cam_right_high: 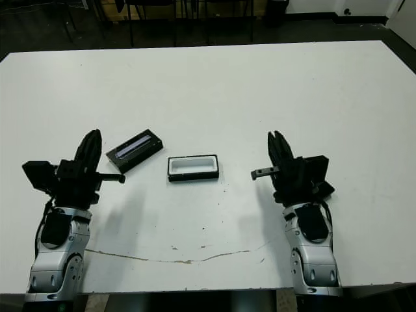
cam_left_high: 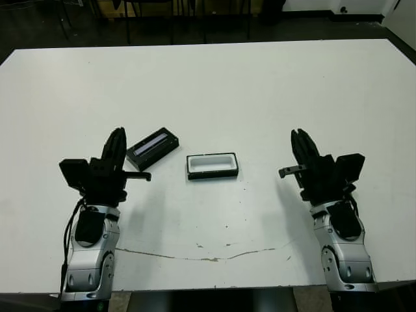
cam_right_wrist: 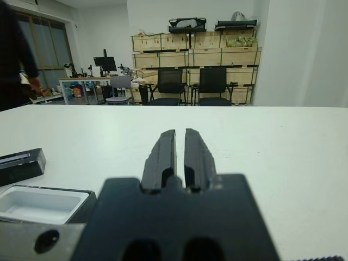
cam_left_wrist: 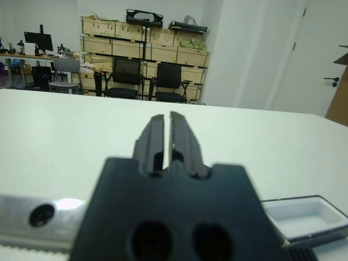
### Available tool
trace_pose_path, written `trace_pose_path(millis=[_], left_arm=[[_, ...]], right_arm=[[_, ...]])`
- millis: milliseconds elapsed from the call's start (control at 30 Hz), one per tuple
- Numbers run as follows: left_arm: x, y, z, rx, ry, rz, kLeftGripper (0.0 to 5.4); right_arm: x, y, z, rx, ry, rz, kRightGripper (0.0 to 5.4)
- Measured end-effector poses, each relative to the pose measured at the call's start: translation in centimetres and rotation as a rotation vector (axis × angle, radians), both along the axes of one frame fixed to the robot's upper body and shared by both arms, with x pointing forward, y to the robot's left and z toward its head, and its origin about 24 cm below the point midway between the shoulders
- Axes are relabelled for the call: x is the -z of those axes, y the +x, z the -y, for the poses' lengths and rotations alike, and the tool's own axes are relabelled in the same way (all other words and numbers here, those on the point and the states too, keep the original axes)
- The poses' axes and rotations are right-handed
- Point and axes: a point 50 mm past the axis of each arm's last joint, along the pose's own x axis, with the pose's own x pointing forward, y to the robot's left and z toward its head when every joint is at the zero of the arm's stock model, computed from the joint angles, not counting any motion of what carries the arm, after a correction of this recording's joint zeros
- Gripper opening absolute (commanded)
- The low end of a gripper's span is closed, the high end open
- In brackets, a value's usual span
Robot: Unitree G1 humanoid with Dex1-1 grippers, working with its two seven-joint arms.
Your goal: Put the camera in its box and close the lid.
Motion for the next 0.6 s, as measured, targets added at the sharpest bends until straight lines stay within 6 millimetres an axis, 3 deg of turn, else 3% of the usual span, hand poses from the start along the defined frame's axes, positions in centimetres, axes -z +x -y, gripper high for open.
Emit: trace_pose_path(millis=[467,600], left_arm=[[-0.1,0.0,-0.2,-0.005,-0.004,0.005,0.01],[-0.1,0.0,-0.2,-0.006,-0.004,0.005,0.01]], right_arm=[[0.0,0.0,0.2,-0.006,-0.005,-0.012,0.00],[-1.2,0.3,2.2,-0.036,-0.058,0.039,0.00]])
